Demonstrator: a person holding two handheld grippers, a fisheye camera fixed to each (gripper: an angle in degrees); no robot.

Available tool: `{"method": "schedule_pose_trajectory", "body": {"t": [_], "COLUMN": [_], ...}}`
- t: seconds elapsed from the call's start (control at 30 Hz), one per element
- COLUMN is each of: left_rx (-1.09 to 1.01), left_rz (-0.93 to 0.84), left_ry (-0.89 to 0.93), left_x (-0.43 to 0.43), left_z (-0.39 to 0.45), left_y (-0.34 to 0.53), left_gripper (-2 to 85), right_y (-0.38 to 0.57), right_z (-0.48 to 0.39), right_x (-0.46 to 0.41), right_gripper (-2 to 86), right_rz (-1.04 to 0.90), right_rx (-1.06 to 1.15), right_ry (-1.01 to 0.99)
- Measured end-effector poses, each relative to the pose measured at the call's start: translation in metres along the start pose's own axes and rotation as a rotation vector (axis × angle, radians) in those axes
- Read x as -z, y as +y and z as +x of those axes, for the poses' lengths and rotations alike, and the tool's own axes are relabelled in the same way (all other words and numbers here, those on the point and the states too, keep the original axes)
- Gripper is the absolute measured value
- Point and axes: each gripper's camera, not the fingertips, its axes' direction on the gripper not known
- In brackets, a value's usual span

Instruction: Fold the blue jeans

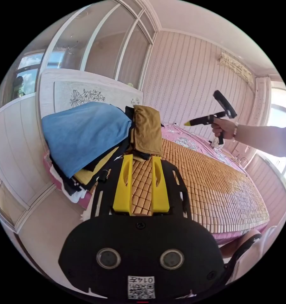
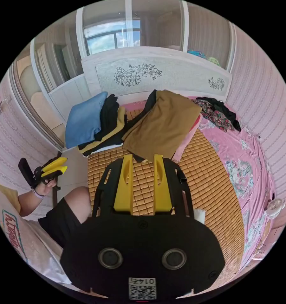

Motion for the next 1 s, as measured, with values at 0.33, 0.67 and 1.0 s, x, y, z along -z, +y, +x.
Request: {"method": "schedule_pose_trajectory", "body": {"t": [0.33, 0.67, 1.0], "left_rx": [0.318, 0.551, 0.543], "left_rz": [0.025, 0.073, 0.063], "left_ry": [-0.206, -0.092, 0.071], "left_x": [0.034, 0.016, 0.029], "left_z": [-0.101, -0.175, -0.193], "left_y": [0.028, 0.013, -0.019], "left_gripper": [11.1, 11.9, 2.9], "right_y": [0.031, -0.054, -0.048], "right_z": [-0.017, -0.065, -0.04], "right_x": [-0.024, -0.103, -0.064], "right_gripper": [12.5, 15.0, 2.3], "right_rz": [-0.078, 0.059, 0.087], "right_rx": [0.049, -0.109, -0.162], "right_ry": [-0.004, -0.27, -0.476]}}
